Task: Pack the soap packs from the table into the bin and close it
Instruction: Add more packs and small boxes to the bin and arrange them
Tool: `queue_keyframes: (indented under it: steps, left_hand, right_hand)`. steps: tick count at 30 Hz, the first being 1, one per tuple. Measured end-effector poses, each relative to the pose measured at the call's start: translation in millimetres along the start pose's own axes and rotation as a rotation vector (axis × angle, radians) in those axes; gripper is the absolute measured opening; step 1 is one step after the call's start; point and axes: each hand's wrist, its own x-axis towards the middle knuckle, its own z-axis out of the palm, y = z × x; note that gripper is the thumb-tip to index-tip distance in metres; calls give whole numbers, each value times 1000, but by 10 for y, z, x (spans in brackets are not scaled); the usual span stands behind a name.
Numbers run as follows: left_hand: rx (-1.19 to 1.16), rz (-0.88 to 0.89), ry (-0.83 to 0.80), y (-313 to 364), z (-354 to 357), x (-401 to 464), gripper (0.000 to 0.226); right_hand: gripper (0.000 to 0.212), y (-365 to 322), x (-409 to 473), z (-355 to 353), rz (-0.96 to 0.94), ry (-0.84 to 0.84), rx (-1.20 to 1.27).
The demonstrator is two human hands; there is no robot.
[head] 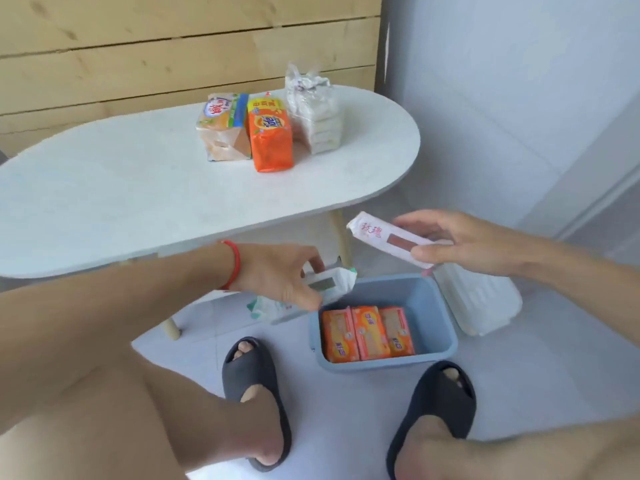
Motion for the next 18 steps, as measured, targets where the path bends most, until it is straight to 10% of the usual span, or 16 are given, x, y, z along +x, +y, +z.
queue_keyframes:
  steps: [5,18]
  left_hand:
    - [-392,-21,-127,138,517,923,40]
    - [620,276,550,463,1595,2453,46]
  right_hand:
    - [31,726,-184,-123,376,37,264]
    - [28,1182,1,-436,616,144,-55]
